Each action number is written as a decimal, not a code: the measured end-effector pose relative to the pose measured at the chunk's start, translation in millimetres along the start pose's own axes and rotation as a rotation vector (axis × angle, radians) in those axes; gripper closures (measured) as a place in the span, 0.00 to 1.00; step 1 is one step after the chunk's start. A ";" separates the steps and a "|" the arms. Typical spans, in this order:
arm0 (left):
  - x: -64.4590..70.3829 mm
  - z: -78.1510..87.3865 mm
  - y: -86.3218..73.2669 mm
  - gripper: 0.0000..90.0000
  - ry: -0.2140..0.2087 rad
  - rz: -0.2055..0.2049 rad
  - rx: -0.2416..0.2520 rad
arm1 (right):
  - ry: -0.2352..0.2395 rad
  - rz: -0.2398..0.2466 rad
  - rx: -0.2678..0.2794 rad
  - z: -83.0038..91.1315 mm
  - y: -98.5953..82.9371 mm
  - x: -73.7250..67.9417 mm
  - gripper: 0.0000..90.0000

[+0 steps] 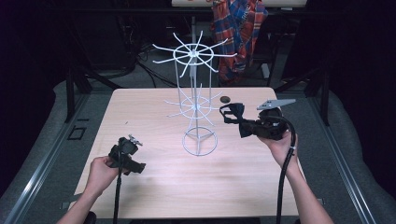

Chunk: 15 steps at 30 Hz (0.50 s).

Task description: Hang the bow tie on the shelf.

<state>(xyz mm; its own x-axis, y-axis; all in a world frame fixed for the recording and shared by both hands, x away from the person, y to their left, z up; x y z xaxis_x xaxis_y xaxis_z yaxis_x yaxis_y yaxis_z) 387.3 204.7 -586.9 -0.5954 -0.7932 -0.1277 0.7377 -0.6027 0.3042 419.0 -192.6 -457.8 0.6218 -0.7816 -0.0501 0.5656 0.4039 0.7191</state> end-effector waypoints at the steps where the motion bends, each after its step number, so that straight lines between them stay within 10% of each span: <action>1: 0.0 0.0 0.0 0.21 0.000 0.000 0.000 | 0.000 0.000 0.000 0.0 0.0 0.0 0.91; 15: -0.4 -0.5 -0.3 0.21 0.003 -0.004 -0.004 | 0.006 0.028 -0.041 -17.7 2.1 -5.3 0.91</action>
<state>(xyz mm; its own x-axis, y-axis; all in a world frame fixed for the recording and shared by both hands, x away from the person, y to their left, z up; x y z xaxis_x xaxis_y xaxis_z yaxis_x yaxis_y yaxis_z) 387.5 205.2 -587.5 -0.5970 -0.7913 -0.1319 0.7370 -0.6059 0.2997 426.5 -179.2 -468.3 0.6408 -0.7669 -0.0351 0.5697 0.4444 0.6913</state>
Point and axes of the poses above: each handheld gripper's, and its own axes: z roughly backward along the jaws, y roughly out of its top, x roughly to its right, the point moved 8 cm from there along -z, roughly forward along the jaws, and after that the axes turned 4 degrees about -x, right-handed, at the moved point
